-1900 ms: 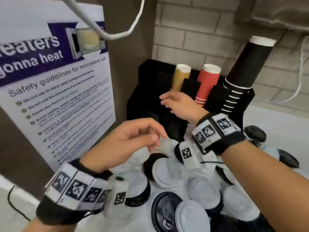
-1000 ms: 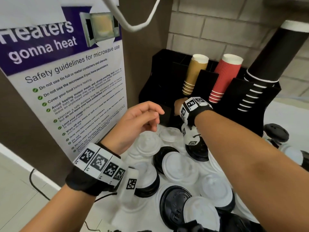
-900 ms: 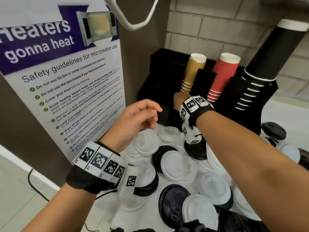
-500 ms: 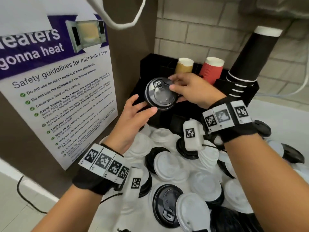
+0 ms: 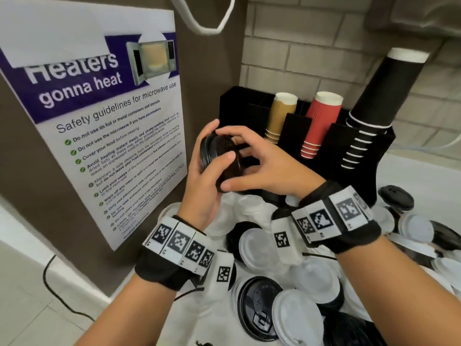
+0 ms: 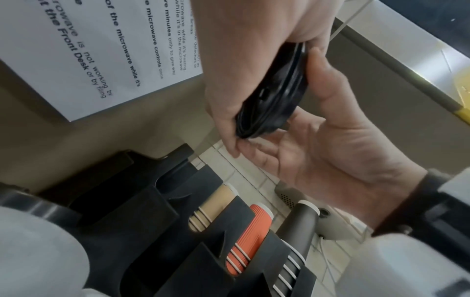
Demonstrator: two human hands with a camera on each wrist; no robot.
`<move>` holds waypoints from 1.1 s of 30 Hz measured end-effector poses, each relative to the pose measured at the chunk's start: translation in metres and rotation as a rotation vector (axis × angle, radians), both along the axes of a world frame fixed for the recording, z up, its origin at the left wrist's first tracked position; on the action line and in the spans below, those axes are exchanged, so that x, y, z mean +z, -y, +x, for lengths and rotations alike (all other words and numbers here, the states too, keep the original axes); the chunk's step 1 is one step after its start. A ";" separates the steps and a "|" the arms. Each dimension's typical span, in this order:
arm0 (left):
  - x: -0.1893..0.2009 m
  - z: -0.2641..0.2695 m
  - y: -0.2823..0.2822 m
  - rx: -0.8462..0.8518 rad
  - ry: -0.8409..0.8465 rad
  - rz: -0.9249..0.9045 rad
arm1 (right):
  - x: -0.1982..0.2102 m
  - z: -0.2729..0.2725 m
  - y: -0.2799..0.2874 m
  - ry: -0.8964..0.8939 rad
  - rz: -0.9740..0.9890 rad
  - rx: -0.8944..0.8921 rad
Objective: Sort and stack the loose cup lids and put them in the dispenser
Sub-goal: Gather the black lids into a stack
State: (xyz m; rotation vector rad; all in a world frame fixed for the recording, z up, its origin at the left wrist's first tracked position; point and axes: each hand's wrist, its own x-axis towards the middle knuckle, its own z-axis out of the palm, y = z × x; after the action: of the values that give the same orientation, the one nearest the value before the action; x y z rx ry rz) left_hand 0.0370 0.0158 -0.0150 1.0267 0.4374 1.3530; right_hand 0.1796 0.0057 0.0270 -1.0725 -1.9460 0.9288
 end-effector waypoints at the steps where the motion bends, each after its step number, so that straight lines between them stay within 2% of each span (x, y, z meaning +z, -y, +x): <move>1: 0.000 -0.001 -0.001 -0.012 0.001 -0.012 | -0.001 -0.003 -0.001 0.007 0.021 -0.006; 3: 0.002 -0.005 -0.002 -0.013 -0.008 -0.027 | -0.001 -0.009 -0.004 0.043 0.057 -0.008; 5: 0.006 -0.011 -0.004 0.045 -0.076 -0.014 | -0.002 -0.012 -0.013 -0.005 0.023 -0.005; 7: 0.011 -0.017 -0.007 0.130 -0.165 0.014 | -0.006 -0.016 -0.027 -0.121 -0.064 -0.130; 8: 0.013 -0.021 -0.009 0.169 -0.192 0.031 | -0.010 -0.018 -0.036 -0.108 -0.115 -0.229; 10: 0.014 -0.025 -0.012 0.200 -0.235 0.071 | -0.020 -0.022 -0.053 0.128 -0.209 -0.298; 12: 0.016 -0.027 -0.014 0.187 -0.273 0.091 | -0.034 -0.032 -0.066 0.518 -0.275 -0.157; 14: 0.018 -0.027 -0.014 0.160 -0.262 0.093 | -0.050 -0.045 -0.080 0.874 -0.246 -0.085; 15: 0.019 -0.027 -0.015 0.143 -0.245 0.095 | -0.057 -0.051 -0.087 0.992 -0.213 -0.095; 17: 0.021 -0.028 -0.015 0.111 -0.222 0.113 | -0.074 -0.060 -0.104 1.112 -0.126 -0.130; 23: 0.030 -0.032 -0.012 0.054 -0.235 0.112 | -0.102 -0.061 -0.140 1.244 -0.082 -0.062; 30: 0.031 -0.036 -0.009 0.082 -0.282 0.131 | -0.112 -0.049 -0.136 1.135 -0.081 -0.108; 33: 0.029 -0.036 -0.008 0.095 -0.297 0.152 | -0.116 -0.048 -0.134 1.114 -0.085 -0.077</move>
State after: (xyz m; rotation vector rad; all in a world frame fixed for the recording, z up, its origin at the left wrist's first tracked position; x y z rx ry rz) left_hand 0.0014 0.0241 0.0138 1.3559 0.6177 1.3370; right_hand 0.1318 0.1394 -0.0886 -1.9617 -2.6803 0.3448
